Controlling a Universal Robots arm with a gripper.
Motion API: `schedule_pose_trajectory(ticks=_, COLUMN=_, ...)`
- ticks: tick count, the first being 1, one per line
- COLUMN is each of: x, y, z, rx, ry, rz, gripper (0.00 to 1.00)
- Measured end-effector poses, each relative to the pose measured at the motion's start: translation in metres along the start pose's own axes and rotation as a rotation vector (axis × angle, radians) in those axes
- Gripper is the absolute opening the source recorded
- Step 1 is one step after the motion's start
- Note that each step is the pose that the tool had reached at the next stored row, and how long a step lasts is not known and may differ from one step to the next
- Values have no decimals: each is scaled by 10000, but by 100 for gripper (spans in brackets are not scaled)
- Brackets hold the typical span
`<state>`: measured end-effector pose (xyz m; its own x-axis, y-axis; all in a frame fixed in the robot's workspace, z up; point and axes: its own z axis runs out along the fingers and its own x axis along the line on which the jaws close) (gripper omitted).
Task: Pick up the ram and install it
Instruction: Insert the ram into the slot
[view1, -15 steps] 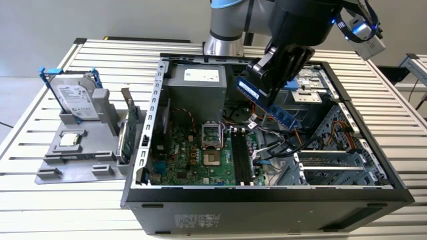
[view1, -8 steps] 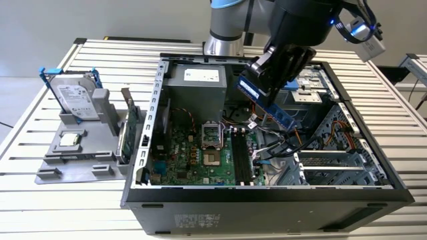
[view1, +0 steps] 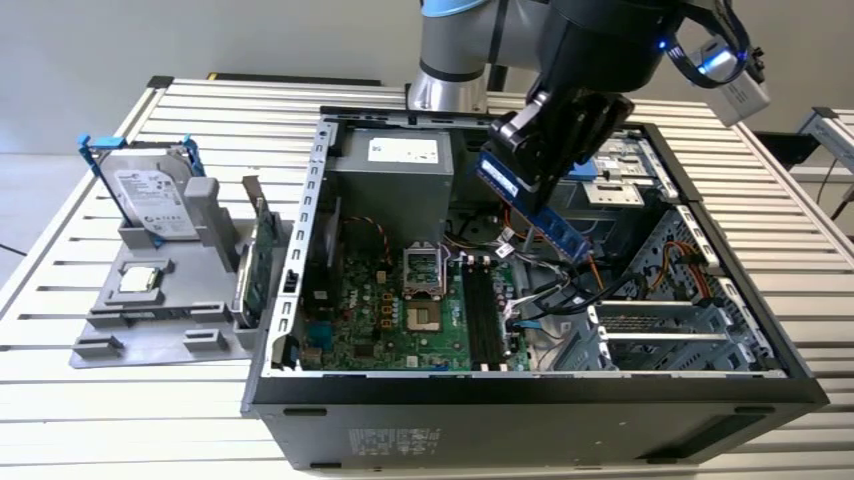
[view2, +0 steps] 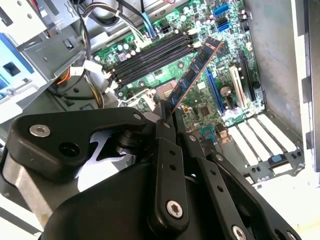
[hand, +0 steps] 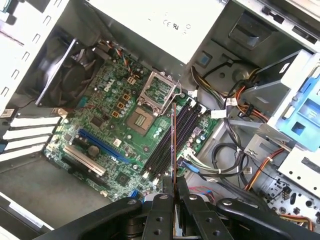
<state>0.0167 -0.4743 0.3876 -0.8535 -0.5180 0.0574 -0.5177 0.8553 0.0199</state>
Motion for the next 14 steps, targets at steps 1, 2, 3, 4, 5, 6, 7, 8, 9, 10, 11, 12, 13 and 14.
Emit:
schedule_pose_trajectory(ticks=1, x=0, y=0, z=0, rx=-2, ry=-1, rz=44, gripper=0)
schedule_pose_trajectory(ticks=2, x=0, y=0, z=0, rx=-5, ry=-2, rz=86, gripper=0)
schedule_pose_trajectory(ticks=3, x=0, y=0, z=0, rx=-7, ry=-2, rz=126, gripper=0)
schedule_pose_trajectory(ticks=4, x=0, y=0, z=0, rx=-9, ry=-3, rz=166, gripper=0)
schedule_pose_trajectory(ticks=5, x=0, y=0, z=0, rx=-12, ry=-4, rz=206, gripper=0)
schedule_pose_trajectory(ticks=6, x=0, y=0, z=0, rx=-14, ry=-5, rz=247, gripper=0)
schedule_pose_trajectory(ticks=7, x=0, y=0, z=0, rx=-16, ry=-5, rz=287, gripper=0)
schedule_pose_trajectory(ticks=8, x=0, y=0, z=0, rx=-18, ry=-6, rz=327, gripper=0)
schedule_pose_trajectory(ticks=9, x=0, y=0, z=0, rx=-21, ry=-7, rz=367, gripper=0)
schedule_pose_trajectory(ticks=10, x=0, y=0, z=0, rx=-23, ry=-8, rz=408, gripper=0)
schedule_pose_trajectory(ticks=11, x=0, y=0, z=0, rx=-26, ry=-9, rz=446, gripper=0)
schedule_pose_trajectory(ticks=12, x=0, y=0, z=0, rx=-28, ry=-9, rz=483, gripper=0)
schedule_pose_trajectory(ticks=13, x=0, y=0, z=0, rx=-30, ry=-10, rz=524, gripper=0)
schedule_pose_trajectory(ticks=14, x=0, y=0, z=0, rx=-32, ry=-11, rz=560, gripper=0)
